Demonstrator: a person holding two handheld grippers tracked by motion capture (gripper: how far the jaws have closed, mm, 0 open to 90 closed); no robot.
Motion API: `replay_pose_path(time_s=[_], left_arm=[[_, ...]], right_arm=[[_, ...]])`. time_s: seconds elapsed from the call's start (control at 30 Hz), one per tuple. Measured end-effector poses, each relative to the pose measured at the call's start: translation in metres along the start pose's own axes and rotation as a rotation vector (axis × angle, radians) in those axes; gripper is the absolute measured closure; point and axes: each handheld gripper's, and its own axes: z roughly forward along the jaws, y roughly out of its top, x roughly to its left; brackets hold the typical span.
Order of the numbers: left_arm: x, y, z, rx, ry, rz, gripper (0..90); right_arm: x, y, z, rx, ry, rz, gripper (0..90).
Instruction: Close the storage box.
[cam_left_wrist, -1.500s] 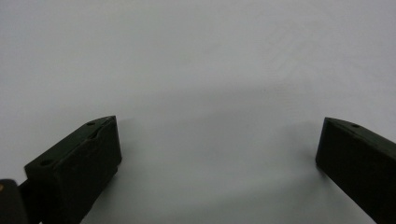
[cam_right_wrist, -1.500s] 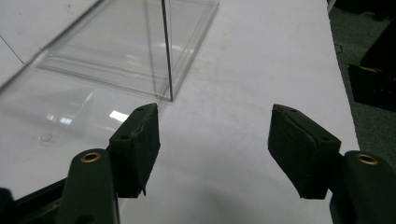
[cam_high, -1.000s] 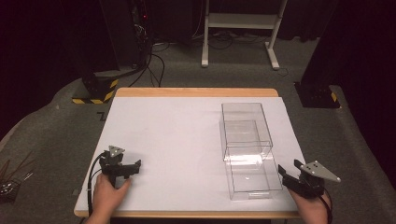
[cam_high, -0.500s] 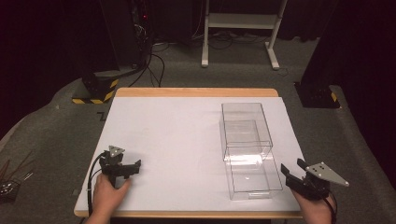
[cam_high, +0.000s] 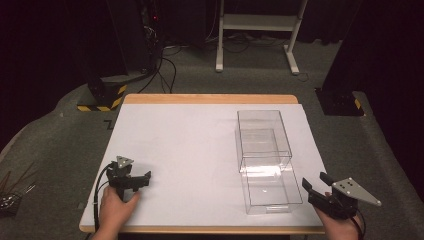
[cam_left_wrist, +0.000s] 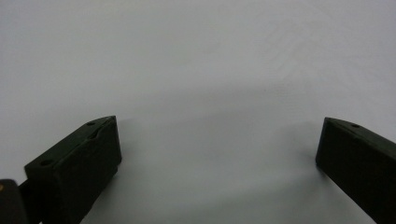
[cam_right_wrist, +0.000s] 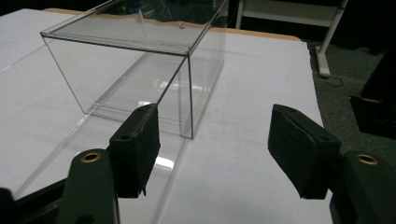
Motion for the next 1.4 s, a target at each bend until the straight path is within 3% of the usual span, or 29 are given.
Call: replay_pose_path(time_s=[0.8,0.93,1.4], left_arm=[[0.0,0.0,0.0,0.0,0.0,0.0,0.3],[0.0,0.0,0.0,0.0,0.0,-0.001,0.3],[0.0,0.0,0.0,0.0,0.0,0.0,0.3]], right_arm=[[0.029,-0.001,-0.028,-0.032,0.075,-0.019,33.7],[0.032,-0.005,-0.033,-0.021,0.105,-0.015,33.4],[0.039,-0.024,-0.031,0.039,0.134,-0.018,32.9]])
